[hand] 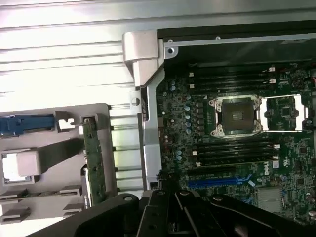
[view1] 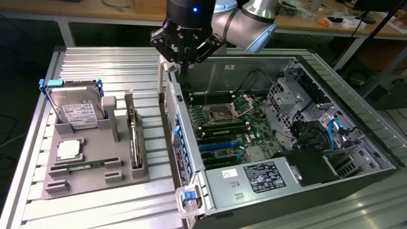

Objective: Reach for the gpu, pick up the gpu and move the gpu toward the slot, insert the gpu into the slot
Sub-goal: 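Reach for the gpu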

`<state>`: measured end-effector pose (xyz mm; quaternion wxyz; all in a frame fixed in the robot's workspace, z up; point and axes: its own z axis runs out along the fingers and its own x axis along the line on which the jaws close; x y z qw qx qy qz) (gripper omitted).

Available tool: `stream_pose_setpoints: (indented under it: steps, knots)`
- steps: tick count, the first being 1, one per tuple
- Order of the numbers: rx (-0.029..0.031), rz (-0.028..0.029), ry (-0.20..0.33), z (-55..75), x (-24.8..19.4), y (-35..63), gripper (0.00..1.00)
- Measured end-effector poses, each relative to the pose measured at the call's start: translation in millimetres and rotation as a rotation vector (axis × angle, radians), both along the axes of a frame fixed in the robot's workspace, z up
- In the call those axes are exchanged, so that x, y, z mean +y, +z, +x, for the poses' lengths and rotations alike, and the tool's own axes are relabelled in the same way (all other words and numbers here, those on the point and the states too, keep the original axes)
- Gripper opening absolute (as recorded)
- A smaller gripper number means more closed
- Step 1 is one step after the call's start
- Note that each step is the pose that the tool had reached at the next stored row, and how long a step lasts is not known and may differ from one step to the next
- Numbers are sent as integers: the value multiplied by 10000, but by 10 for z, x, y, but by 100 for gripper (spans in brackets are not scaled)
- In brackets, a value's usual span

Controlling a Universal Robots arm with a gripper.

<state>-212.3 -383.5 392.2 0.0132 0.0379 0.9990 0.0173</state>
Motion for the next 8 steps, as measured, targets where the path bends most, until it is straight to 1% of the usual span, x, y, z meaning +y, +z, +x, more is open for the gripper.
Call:
stream_pose_setpoints:
  steps: [6, 8]
  knots:
    - [-1, 0, 2, -268, 0, 0, 10]
    - [-2, 1, 1, -420, 0, -1, 10]
